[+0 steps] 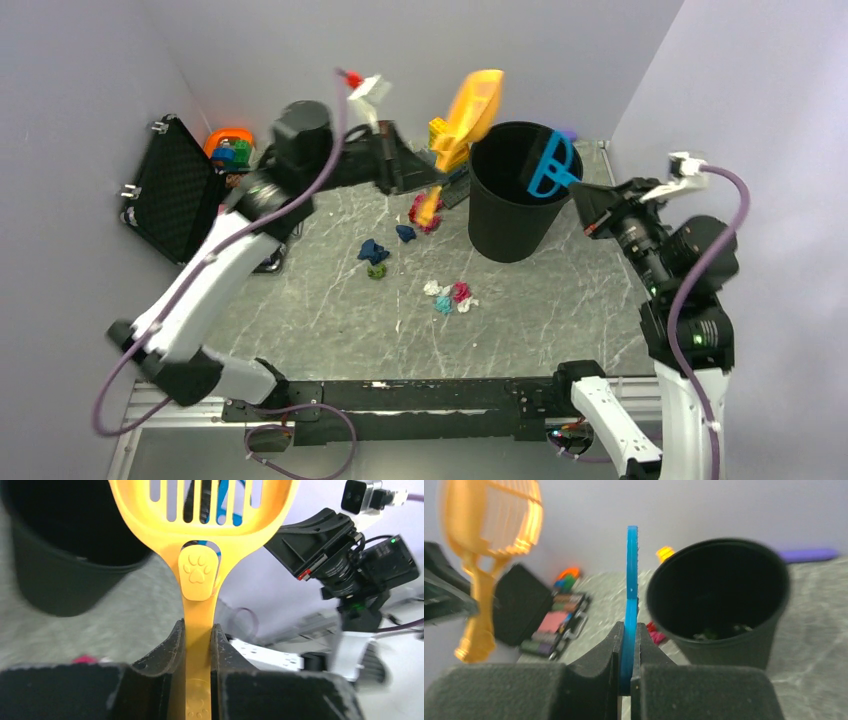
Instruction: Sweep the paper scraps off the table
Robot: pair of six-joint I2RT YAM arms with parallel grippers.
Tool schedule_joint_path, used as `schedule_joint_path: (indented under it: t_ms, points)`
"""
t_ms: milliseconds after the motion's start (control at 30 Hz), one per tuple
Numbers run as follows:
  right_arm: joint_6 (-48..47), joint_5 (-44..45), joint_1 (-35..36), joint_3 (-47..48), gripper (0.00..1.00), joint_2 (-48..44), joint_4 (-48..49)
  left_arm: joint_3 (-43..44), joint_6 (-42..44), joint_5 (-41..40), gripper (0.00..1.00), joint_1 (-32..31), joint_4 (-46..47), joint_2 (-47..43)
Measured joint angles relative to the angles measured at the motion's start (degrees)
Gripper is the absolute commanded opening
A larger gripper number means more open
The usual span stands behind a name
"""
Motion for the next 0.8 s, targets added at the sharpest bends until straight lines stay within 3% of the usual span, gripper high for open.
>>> schedule_joint_path:
  t_ms: [167, 367, 600, 800]
  points:
    - [2.3, -14.4, 0.0, -4.1, 0.00, 4.5, 3.8, -2.2, 14.2, -22.5, 0.00, 0.7, -15.6, -15.3]
    - [4.4, -22.1, 3.1, -9.4, 0.00, 8.5, 6.0, -16.8, 20.9, -47.6, 0.00, 0.8, -27.3, -25.3]
    - [0.5, -13.9, 23.4, -7.6, 0.00, 19.1, 3.0, -35.2, 18.5, -60.4, 0.00, 0.9, -33.9, -24.0]
    - [-2.6, 4.0, 34.4, -6.7, 0.00, 28.8, -2.5, -37.4, 14.4, -64.4, 0.00, 1.0, -33.9, -22.1]
